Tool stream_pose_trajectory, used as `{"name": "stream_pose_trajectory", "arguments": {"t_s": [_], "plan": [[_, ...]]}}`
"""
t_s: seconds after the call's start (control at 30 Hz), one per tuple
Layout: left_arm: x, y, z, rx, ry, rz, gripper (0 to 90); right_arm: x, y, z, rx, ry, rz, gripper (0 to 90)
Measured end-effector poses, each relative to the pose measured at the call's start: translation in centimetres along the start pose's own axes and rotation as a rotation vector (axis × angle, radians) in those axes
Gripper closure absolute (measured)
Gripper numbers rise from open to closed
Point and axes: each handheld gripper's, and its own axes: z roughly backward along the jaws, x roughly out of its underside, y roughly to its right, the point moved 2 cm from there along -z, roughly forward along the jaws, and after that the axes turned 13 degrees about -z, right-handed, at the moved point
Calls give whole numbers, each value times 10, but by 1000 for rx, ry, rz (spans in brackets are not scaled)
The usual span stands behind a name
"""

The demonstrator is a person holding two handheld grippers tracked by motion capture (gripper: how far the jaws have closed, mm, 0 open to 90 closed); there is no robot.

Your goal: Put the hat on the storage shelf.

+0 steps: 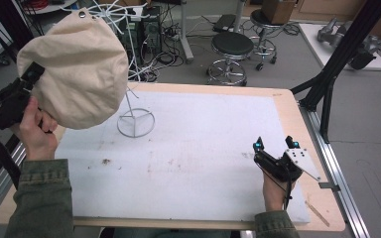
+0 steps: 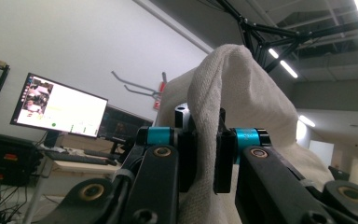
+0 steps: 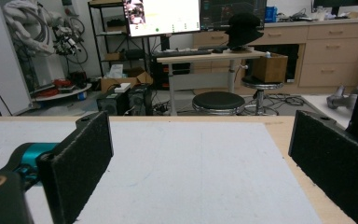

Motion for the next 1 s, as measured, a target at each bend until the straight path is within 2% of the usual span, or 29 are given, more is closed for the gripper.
{"name": "stream_pose_trajectory", "arguments": {"t_s": [0.13, 0.33, 0.4, 0.63, 0.87, 0.93, 1.0], "plan": [[11, -2, 5, -2, -15, 9, 839, 0, 0, 0, 0, -1, -1, 54], [30, -12, 11, -27, -28, 84, 838, 0, 0, 0, -2, 0, -1, 54], [36, -15, 12, -32, -41, 96, 837, 0, 0, 0, -1, 2, -3, 54], [49, -23, 16, -9, -47, 175, 792, 0, 0, 1, 0, 1, -6, 54], [49, -25, 21, -21, -49, 170, 704, 0, 0, 1, 1, 0, -9, 54], [46, -25, 21, -37, -50, 158, 647, 0, 0, 1, 0, 2, -6, 54], [43, -24, 22, -55, -57, 129, 605, 0, 0, 1, 1, 2, -6, 54]]}}
